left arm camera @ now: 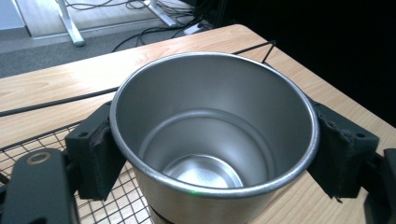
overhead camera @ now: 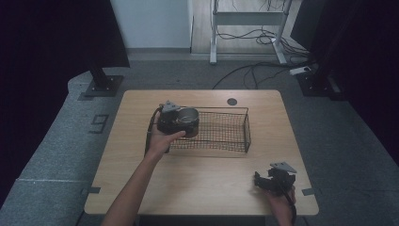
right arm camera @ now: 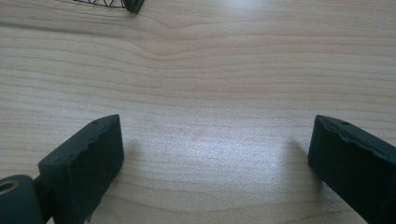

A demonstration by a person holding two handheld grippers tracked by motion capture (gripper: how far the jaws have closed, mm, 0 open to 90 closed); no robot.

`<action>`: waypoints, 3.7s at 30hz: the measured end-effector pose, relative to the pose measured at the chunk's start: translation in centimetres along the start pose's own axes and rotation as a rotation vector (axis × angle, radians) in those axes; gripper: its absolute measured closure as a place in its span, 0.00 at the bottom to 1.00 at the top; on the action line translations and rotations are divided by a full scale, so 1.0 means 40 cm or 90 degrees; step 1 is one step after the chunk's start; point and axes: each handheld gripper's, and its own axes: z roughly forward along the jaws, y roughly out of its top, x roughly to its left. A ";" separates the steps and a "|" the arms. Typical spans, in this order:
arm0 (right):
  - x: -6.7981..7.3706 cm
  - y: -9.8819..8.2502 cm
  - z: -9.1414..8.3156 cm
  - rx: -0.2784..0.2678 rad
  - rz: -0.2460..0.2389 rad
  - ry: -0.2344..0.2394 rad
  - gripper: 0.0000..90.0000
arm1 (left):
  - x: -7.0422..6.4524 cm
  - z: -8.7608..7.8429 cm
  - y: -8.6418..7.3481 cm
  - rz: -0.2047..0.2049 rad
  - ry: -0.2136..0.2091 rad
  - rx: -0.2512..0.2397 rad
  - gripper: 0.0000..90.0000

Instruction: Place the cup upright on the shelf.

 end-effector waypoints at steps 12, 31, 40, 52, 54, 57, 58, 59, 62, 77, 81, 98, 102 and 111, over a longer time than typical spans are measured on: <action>0.000 0.000 0.000 0.000 0.000 0.000 0.04 | 0.008 0.029 -0.005 -0.002 0.003 0.004 0.18; 0.000 0.000 0.000 0.000 0.000 0.000 0.04 | 0.041 0.080 -0.018 -0.022 0.025 0.014 0.18; 0.000 0.000 0.000 0.000 0.001 0.000 0.04 | 0.044 0.111 -0.032 -0.022 0.031 0.036 0.18; 0.000 0.000 0.000 0.000 0.000 0.000 0.04 | 0.058 0.154 -0.056 -0.032 0.041 0.068 0.18; 0.000 0.000 0.000 0.000 0.000 0.000 0.04 | 0.059 0.160 -0.060 -0.037 0.042 0.069 0.18; 0.000 0.000 0.000 0.000 0.000 0.000 0.04 | 0.061 0.169 -0.065 -0.032 0.051 0.077 0.18; 0.000 0.000 0.000 0.000 -0.001 0.000 0.04 | 0.063 0.173 -0.067 -0.033 0.054 0.079 0.18; 0.000 0.000 0.000 0.000 0.000 0.000 0.04 | 0.065 0.174 -0.067 -0.035 0.055 0.081 0.18; 0.000 0.000 0.000 0.000 0.000 0.000 0.04 | 0.070 0.181 -0.070 -0.041 0.055 0.084 0.18; 0.000 0.000 0.000 0.000 0.000 0.000 0.04 | 0.067 0.211 -0.087 -0.037 0.060 0.120 0.18; 0.000 0.000 0.000 0.000 0.000 0.000 0.04 | 0.069 0.218 -0.091 -0.044 0.058 0.134 0.18; 0.000 0.000 0.000 0.000 0.000 0.000 0.04 | 0.057 0.222 -0.096 -0.023 0.072 0.168 0.17; 0.000 0.000 0.000 0.000 0.000 0.000 0.04 | 0.058 0.215 -0.100 -0.022 0.069 0.173 0.17; 0.000 0.000 0.000 0.000 0.000 0.000 0.04 | 0.058 0.202 -0.106 -0.017 0.067 0.191 0.17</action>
